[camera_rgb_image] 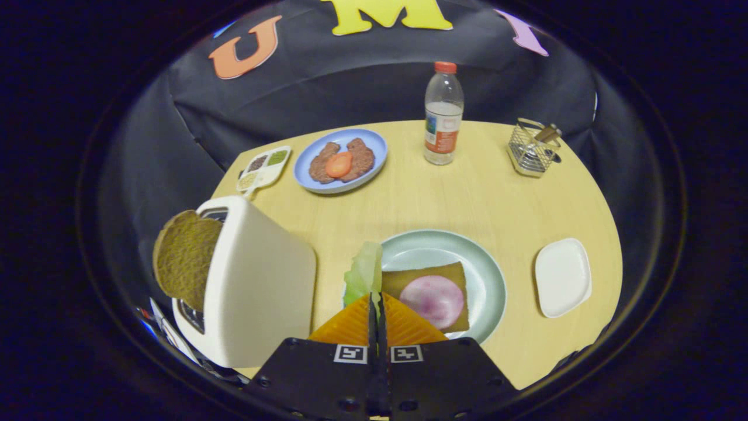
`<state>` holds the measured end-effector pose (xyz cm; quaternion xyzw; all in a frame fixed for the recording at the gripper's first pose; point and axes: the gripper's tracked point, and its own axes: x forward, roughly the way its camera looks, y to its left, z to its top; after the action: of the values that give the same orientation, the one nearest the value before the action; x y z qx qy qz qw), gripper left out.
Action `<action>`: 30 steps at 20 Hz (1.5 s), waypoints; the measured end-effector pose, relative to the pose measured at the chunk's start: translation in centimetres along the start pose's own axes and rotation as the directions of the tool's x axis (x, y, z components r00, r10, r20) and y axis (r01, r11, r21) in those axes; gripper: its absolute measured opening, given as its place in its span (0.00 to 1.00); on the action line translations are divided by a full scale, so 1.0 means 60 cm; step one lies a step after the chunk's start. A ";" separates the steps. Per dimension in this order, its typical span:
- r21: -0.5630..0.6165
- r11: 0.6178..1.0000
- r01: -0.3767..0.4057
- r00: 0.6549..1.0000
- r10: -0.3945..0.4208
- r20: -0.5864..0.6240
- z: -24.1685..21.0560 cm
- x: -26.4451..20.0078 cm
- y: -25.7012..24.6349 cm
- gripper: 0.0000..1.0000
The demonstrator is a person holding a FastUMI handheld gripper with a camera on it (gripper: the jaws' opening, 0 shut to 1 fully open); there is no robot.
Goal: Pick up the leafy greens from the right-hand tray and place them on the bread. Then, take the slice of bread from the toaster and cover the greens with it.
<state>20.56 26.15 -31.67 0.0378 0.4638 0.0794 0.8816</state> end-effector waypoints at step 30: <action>-0.011 0.996 0.090 0.975 -0.086 0.206 0.044 -0.157 -0.011 0.96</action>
<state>17.55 23.86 -22.62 0.0163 0.3705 0.0408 0.9278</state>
